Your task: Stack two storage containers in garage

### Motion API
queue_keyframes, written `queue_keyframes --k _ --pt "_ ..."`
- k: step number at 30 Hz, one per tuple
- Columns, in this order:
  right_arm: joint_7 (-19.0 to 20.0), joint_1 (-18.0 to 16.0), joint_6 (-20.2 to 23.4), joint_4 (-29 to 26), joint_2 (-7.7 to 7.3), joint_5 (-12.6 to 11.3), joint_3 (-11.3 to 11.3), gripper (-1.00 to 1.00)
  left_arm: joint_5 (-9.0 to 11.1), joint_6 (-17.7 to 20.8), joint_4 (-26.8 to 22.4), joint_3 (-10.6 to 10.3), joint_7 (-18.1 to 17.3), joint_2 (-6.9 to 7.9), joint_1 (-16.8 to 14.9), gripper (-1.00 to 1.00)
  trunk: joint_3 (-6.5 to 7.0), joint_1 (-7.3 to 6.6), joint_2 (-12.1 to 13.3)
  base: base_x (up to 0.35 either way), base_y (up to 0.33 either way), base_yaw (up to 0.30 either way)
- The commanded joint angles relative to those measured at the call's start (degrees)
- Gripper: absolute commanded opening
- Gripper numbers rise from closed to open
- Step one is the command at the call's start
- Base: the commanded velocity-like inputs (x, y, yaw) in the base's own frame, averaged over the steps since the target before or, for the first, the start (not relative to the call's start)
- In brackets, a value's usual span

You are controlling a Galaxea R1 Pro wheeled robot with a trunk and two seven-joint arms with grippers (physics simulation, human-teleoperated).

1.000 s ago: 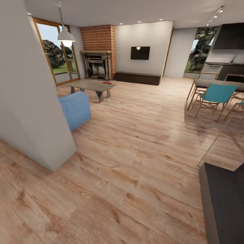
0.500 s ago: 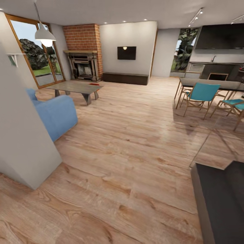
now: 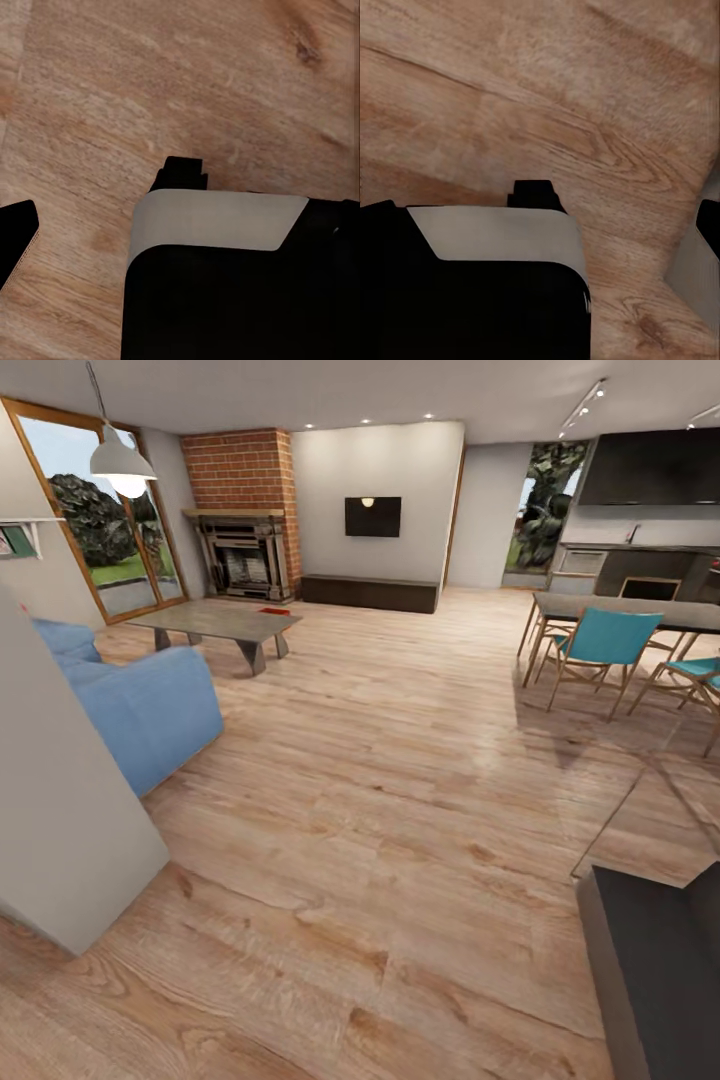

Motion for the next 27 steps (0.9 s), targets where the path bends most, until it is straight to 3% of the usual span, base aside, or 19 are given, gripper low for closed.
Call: queue_keyframes --k 1,27 --pt "-0.02 -0.06 -0.35 0.18 0.05 -0.62 0.48 1.0 0.38 0.16 -0.03 -0.01 0.15 -0.01 -0.03 1.0 -0.05 0.03 -0.02 0.322 0.0 0.0" --pt "-0.1 -0.07 -0.31 0.18 -0.14 -0.64 0.48 1.0 0.38 -0.1 -0.03 -0.01 0.15 -0.1 -0.03 1.0 -0.05 0.03 -0.02 0.322 0.0 0.0"
